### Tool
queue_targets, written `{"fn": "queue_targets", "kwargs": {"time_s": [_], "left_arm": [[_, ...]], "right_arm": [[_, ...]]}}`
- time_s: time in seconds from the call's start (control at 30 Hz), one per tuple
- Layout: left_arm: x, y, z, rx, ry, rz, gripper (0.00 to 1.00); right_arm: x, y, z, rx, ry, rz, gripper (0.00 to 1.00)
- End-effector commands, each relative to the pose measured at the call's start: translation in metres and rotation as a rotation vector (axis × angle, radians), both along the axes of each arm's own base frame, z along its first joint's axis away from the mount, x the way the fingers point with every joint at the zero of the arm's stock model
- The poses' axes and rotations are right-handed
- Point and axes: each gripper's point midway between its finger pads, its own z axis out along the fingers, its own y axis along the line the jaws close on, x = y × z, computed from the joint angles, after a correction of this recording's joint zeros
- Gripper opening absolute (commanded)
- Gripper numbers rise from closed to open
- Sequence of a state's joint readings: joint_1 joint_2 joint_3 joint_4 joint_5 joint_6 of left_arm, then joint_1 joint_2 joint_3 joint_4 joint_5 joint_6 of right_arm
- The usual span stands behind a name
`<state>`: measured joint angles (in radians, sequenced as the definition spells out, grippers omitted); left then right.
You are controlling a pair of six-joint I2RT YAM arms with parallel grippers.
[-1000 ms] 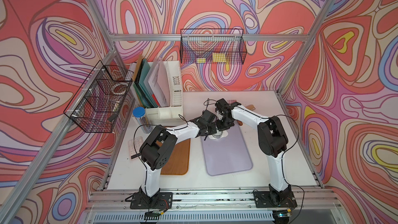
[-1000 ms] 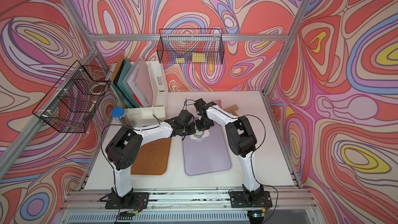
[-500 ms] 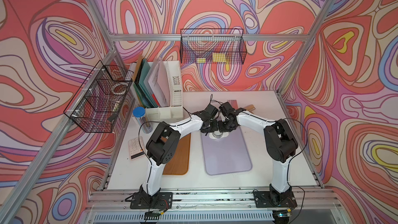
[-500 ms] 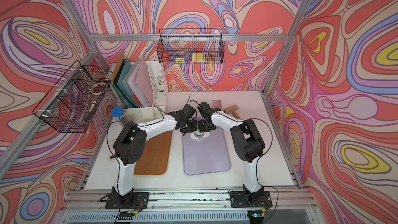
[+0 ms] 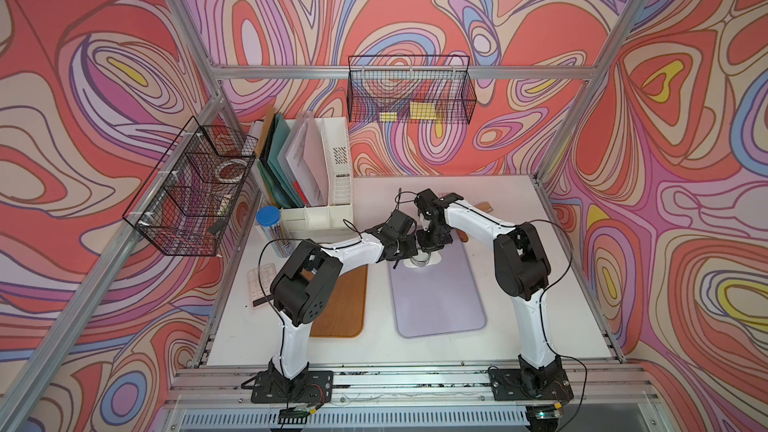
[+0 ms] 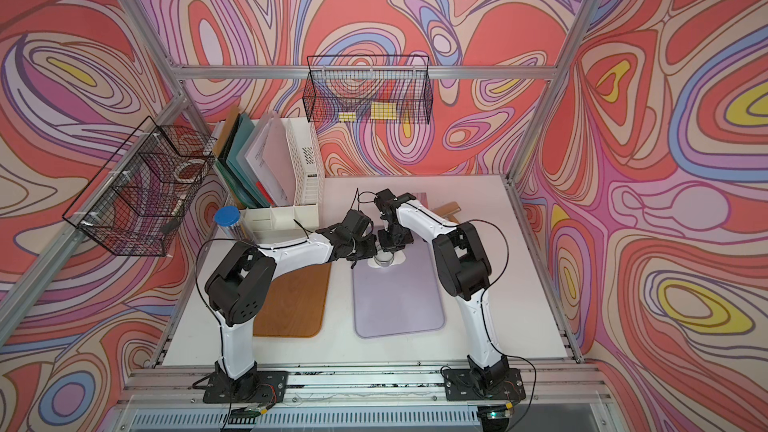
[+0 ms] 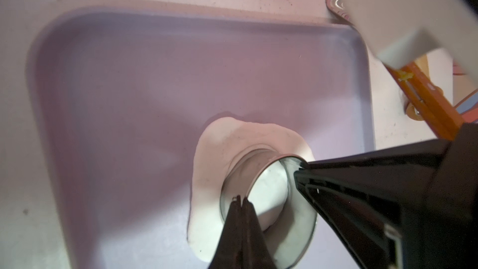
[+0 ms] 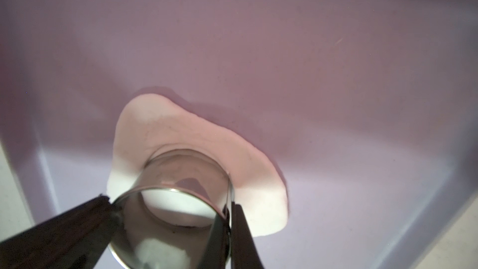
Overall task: Roll out the dumpling wrappers from the dough
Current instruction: Press the dumpling wrapper on the work surface.
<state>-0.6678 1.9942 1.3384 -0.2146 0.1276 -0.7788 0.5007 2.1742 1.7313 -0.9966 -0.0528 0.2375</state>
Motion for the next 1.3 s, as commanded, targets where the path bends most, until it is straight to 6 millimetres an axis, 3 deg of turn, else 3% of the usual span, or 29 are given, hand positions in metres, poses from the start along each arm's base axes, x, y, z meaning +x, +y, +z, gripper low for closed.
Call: {"fn": "queue_targets", "kwargs": {"time_s": [0.0,0.13,0.23,0.33,0.43,0.57,0.7,0.87,0.97,1.03,1.17,1.27], "left_arm": [[-0.052,0.004,-0.066,0.114,0.279,-0.089,0.01],[-0.027,-0.003,-0.059,0.119,0.256,-0.098,0.01],[-0.019,-0.007,-0.057,0.119,0.248,-0.102,0.01],[-0.015,-0.011,-0.057,0.113,0.243,-0.104,0.01],[-0.020,-0.011,-0.057,0.107,0.255,-0.113,0.01],[-0.059,-0.007,-0.064,0.096,0.309,-0.130,0.01],[-0.088,-0.001,-0.058,0.011,0.322,-0.083,0.01],[-0.101,-0.009,-0.048,-0.022,0.318,-0.093,0.01],[-0.102,-0.013,-0.045,-0.039,0.317,-0.096,0.01],[-0.091,-0.009,-0.042,-0.008,0.281,-0.089,0.02],[-0.057,-0.002,-0.041,0.027,0.252,-0.081,0.02],[-0.039,-0.010,-0.039,0.041,0.239,-0.105,0.02]], "right_arm": [[-0.046,0.010,-0.066,0.032,0.168,-0.044,0.06],[-0.085,0.011,-0.060,0.073,0.226,-0.108,0.07],[-0.093,0.016,-0.053,0.115,0.226,-0.167,0.07],[-0.088,0.025,-0.044,0.164,0.210,-0.210,0.07],[-0.073,0.031,-0.038,0.171,0.170,-0.210,0.07],[-0.030,0.027,-0.035,0.093,0.053,-0.136,0.07],[0.013,0.029,-0.028,0.105,-0.048,-0.065,0.07],[0.034,0.036,-0.030,0.167,-0.052,0.005,0.07],[0.025,0.035,-0.036,0.174,-0.018,0.031,0.06],[0.011,0.033,-0.035,0.182,0.023,0.018,0.06],[-0.033,0.026,-0.032,0.195,0.132,-0.063,0.06],[-0.061,0.021,-0.035,0.188,0.196,-0.138,0.05]]}}
